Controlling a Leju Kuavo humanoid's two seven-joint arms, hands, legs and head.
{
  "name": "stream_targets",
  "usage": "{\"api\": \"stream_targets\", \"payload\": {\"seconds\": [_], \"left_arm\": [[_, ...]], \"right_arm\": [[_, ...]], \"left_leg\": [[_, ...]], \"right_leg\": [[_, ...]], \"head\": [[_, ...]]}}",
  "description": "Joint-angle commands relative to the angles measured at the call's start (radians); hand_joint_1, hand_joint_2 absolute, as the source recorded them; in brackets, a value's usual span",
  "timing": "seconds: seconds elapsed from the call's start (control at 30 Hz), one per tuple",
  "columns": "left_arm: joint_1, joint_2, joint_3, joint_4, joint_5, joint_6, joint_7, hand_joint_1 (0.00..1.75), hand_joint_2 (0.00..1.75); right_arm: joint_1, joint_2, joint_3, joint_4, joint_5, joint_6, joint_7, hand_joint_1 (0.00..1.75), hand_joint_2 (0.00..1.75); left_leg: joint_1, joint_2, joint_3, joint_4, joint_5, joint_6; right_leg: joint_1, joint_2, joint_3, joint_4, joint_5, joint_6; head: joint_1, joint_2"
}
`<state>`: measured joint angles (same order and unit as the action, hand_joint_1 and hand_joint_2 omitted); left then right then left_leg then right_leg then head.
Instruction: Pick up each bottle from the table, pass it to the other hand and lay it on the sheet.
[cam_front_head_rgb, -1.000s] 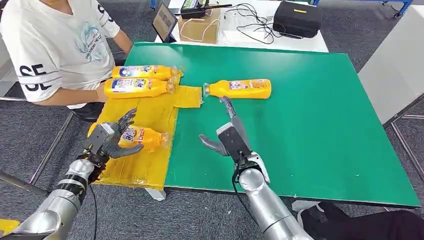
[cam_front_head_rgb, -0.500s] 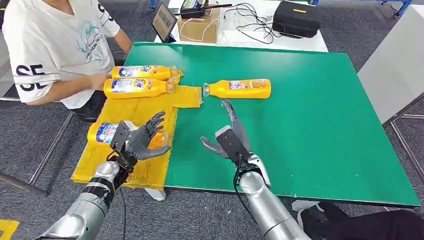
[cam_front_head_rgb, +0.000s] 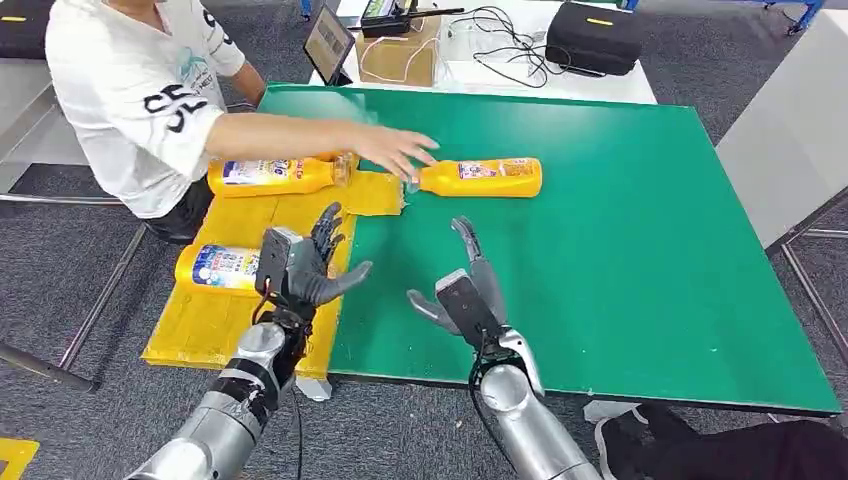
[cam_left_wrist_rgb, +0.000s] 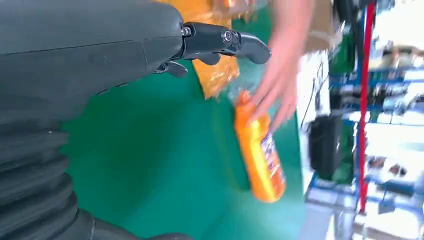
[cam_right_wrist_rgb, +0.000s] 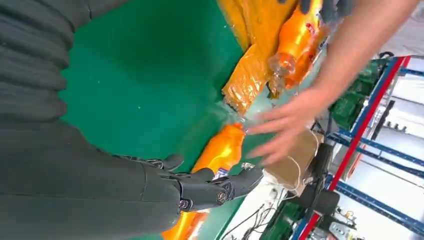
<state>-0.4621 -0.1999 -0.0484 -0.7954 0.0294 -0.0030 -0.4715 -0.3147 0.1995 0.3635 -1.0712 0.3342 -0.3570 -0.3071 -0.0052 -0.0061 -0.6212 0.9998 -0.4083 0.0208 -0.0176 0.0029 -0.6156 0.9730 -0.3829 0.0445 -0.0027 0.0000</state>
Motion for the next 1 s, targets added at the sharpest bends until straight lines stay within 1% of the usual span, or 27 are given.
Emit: {"api": "stream_targets", "payload": {"seconds": [0.03, 0.23, 0.27, 0.43, 0.6, 0.7, 0.73, 0.8, 0.9, 1.0], "left_arm": [[-0.012, -0.007, -0.014, -0.019, 0.019, 0.105, -0.033, 0.0, 1.75], [-0.02, -0.007, -0.009, -0.018, 0.028, 0.127, -0.033, 0.0, 1.75], [-0.02, -0.006, -0.012, -0.016, 0.029, 0.124, -0.033, 0.0, 1.75], [-0.018, -0.007, -0.013, -0.015, 0.029, 0.123, -0.033, 0.0, 1.75], [-0.019, -0.012, 0.005, 0.001, 0.062, 0.141, -0.031, 0.0, 1.75], [-0.018, -0.009, 0.004, 0.003, 0.066, 0.138, -0.033, 0.0, 1.75], [-0.014, -0.008, 0.001, -0.006, 0.066, 0.139, -0.046, 0.0, 1.75], [0.004, -0.005, -0.001, -0.05, 0.064, 0.131, -0.084, 0.0, 1.75], [0.028, -0.007, -0.008, -0.108, 0.063, 0.112, -0.081, 0.0, 1.75], [0.025, -0.006, -0.015, -0.097, 0.056, 0.101, -0.07, 0.0, 1.75]], "right_arm": [[0.002, -0.012, -0.016, 0.0, 0.008, -0.024, -0.007, 0.0, 1.75], [0.008, -0.016, -0.021, -0.01, 0.015, -0.038, -0.004, 0.0, 1.75], [0.009, -0.016, -0.023, -0.011, 0.015, -0.039, 0.0, 0.0, 1.75], [0.012, -0.018, -0.023, -0.01, 0.014, -0.038, 0.0, 0.0, 1.75], [0.027, -0.021, -0.028, -0.015, 0.015, -0.037, 0.009, 0.0, 1.75], [0.03, -0.026, -0.029, -0.015, 0.021, -0.04, 0.016, 0.0, 1.75], [0.03, -0.028, -0.029, -0.011, 0.024, -0.038, 0.02, 0.0, 1.75], [0.028, -0.031, -0.034, -0.009, 0.02, -0.032, 0.019, 0.0, 1.75], [0.026, -0.041, -0.035, -0.006, 0.034, -0.028, 0.033, 0.0, 1.75], [0.011, -0.052, -0.032, 0.041, 0.074, -0.015, 0.066, 0.0, 1.75]], "left_leg": [[0.002, -0.001, 0.004, 0.001, -0.003, -0.002], [0.001, 0.0, 0.001, 0.0, -0.001, -0.001], [0.002, 0.0, 0.004, 0.001, -0.002, -0.001], [0.001, -0.001, 0.002, 0.0, -0.001, -0.001], [0.002, -0.001, 0.005, 0.001, -0.003, -0.002], [0.0, -0.001, 0.002, -0.001, 0.0, -0.001], [0.001, -0.001, 0.004, 0.0, -0.002, -0.001], [0.001, 0.0, 0.003, 0.0, -0.001, -0.001], [0.001, 0.0, 0.003, 0.0, -0.002, -0.001], [0.001, -0.001, 0.003, 0.0, -0.002, -0.001]], "right_leg": [[0.002, -0.001, 0.005, 0.0, -0.003, -0.002], [0.001, -0.001, 0.002, 0.0, -0.001, -0.001], [0.002, -0.001, 0.004, 0.0, -0.002, -0.002], [0.001, -0.001, 0.002, 0.0, -0.001, -0.001], [0.002, -0.002, 0.006, 0.0, -0.003, -0.002], [0.0, -0.001, 0.002, 0.0, -0.001, -0.001], [0.002, -0.001, 0.004, 0.0, -0.002, -0.002], [0.001, -0.001, 0.003, -0.001, -0.002, -0.001], [0.001, 0.0, 0.003, 0.0, -0.001, -0.001], [0.001, -0.001, 0.004, 0.0, -0.002, -0.001]], "head": [[0.0, 0.0], [0.0, 0.0], [0.0, 0.0], [0.0, 0.0], [0.0, 0.0], [0.0, 0.0], [0.0, 0.0], [0.0, 0.0], [0.0, 0.0], [0.0, 0.0]]}}
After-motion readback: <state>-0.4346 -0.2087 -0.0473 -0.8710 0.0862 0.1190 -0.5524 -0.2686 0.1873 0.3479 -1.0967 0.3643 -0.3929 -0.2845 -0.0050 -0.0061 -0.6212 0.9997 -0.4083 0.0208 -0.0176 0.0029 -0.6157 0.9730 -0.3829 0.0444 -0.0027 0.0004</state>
